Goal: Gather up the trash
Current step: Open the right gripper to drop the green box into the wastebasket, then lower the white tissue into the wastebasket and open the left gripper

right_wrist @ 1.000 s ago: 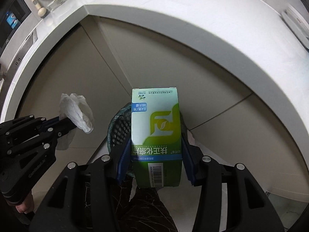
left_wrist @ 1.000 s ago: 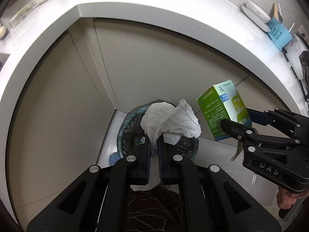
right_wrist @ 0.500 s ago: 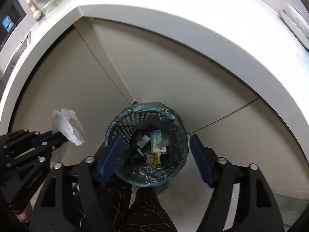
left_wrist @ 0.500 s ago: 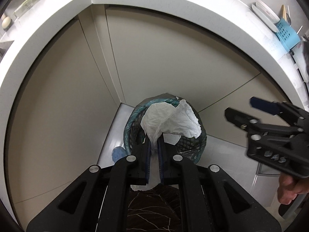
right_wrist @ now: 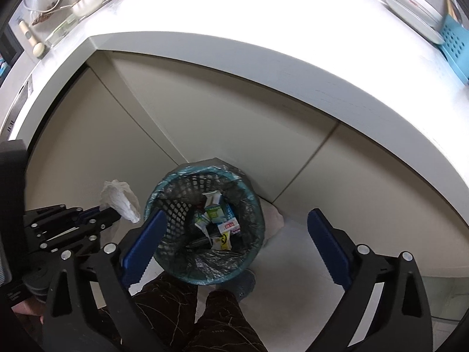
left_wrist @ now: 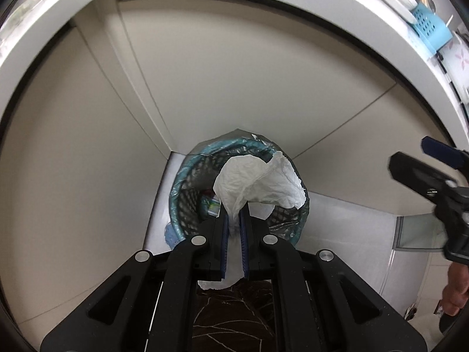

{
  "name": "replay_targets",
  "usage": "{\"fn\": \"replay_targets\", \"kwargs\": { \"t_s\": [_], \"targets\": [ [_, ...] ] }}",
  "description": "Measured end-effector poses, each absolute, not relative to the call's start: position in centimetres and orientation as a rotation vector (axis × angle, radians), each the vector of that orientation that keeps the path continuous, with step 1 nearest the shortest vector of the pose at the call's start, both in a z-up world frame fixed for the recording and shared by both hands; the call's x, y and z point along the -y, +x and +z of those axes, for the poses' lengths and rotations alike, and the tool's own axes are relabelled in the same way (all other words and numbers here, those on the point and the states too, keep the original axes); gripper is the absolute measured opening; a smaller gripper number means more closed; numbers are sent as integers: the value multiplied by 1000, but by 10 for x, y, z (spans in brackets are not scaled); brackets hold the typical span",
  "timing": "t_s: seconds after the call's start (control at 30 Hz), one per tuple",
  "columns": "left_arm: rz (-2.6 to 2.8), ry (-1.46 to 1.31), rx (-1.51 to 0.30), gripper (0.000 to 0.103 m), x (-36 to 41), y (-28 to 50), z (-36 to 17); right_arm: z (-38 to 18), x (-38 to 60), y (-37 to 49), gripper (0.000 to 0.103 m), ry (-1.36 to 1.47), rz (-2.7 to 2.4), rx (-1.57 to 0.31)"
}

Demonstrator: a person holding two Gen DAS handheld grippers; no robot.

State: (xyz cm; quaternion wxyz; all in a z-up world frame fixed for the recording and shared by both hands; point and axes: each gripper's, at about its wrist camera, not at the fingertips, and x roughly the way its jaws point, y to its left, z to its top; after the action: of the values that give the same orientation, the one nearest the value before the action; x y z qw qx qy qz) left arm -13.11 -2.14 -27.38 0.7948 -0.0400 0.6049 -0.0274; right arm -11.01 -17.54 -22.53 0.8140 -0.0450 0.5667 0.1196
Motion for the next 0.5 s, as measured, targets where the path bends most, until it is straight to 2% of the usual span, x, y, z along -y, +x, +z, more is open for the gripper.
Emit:
{"fn": "replay_targets", "kwargs": {
  "t_s": [0.27, 0.5],
  "targets": [
    [-74, -70, -1325, 12, 34, -123, -305, -231, 197, -110, 92, -82, 214, -1229],
    [-65, -82, -1344, 27, 35, -118, -326, -234, 210, -111, 92, -83, 204, -1238]
  ]
}}
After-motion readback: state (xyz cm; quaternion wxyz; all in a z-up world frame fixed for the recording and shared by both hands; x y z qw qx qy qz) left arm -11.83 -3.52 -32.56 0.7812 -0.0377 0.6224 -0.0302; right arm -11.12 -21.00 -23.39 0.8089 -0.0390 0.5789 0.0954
